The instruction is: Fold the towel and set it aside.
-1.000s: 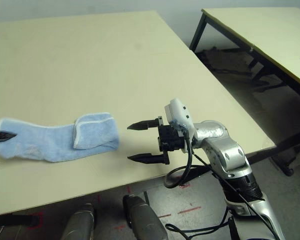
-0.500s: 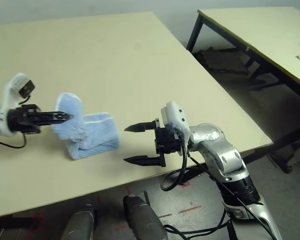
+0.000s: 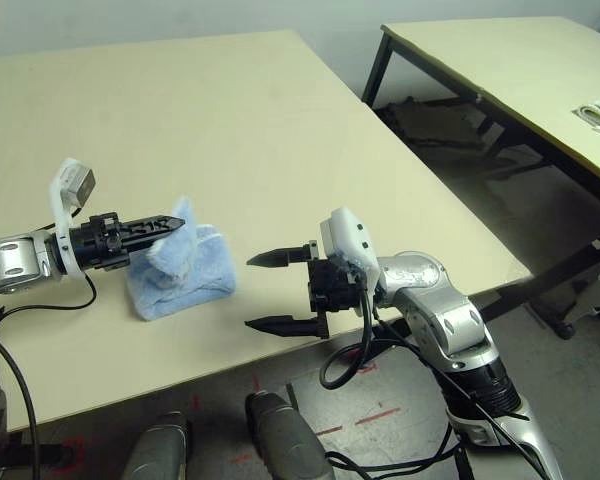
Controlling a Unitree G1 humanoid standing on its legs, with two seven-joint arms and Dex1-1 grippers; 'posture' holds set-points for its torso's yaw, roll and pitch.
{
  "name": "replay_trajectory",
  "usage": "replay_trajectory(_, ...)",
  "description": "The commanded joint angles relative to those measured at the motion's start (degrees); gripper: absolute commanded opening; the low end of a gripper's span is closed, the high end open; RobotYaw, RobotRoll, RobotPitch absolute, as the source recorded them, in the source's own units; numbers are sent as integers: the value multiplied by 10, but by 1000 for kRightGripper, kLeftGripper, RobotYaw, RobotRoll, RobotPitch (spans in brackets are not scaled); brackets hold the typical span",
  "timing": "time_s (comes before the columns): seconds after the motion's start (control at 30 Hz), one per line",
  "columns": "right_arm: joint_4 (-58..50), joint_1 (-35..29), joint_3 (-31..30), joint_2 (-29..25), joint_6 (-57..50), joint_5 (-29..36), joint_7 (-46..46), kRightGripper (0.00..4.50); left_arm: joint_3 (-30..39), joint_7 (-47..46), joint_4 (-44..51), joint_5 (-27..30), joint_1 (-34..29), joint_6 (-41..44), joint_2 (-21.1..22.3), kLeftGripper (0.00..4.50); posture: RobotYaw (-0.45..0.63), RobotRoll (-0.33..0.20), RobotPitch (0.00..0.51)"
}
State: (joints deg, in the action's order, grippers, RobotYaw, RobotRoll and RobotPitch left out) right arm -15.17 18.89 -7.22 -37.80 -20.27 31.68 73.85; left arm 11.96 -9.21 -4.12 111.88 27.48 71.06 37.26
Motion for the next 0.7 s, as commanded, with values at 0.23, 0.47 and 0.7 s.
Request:
replay_trajectory(0.23, 4, 2, -4, 1, 2, -3, 1, 4500, -9, 17, 7, 11, -9, -12, 39, 4485, -169, 0, 141)
replay_trajectory(0.47, -17, 65, 19, 52, -116, -7, -181, 4500, 32, 151, 54, -156, -54, -41, 121, 4485, -162, 0, 150)
replay_trajectory(0.7, -23, 135, 5, 152, -199, -12, -330, 3884, 24, 307, 184, -431, -155, -194, 145, 4500, -146, 0, 160)
